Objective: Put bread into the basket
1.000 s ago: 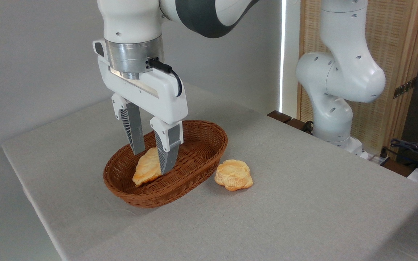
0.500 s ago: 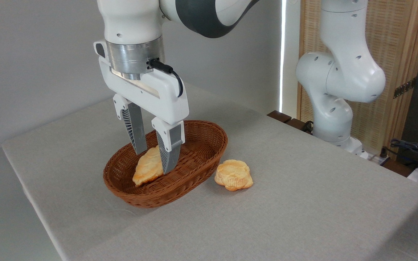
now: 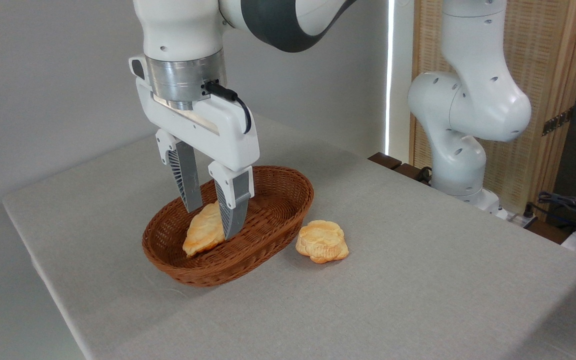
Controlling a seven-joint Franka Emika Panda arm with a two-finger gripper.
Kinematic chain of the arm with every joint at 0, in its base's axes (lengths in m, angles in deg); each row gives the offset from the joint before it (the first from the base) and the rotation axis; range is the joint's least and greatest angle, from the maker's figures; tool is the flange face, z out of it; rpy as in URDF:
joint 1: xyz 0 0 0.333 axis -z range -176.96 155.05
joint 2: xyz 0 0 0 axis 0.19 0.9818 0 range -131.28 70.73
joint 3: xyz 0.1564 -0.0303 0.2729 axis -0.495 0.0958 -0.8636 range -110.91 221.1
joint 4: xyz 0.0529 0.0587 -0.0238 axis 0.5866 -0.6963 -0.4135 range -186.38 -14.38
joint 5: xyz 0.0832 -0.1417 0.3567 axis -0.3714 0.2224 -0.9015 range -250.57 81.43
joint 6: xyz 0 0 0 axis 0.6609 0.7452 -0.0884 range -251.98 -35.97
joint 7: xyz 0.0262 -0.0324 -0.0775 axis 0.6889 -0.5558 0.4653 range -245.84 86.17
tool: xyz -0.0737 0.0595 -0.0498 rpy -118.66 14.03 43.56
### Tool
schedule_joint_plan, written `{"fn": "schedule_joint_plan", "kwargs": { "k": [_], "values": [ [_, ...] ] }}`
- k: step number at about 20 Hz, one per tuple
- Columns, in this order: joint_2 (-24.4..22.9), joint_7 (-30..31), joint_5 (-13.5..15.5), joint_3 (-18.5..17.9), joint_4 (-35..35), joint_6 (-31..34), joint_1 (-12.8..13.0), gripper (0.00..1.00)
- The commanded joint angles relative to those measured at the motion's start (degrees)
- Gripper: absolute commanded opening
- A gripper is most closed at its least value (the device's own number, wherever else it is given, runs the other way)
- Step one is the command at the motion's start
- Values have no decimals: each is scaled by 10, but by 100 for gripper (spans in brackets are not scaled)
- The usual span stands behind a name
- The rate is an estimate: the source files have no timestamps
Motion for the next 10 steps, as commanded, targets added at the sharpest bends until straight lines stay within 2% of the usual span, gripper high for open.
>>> {"fn": "schedule_joint_plan", "kwargs": {
  "k": [1,10],
  "values": [
    [2,-9,-4,4,5,10,-1,100],
    [-2,-50,-4,22,-30,4,4,100]
  ]
}}
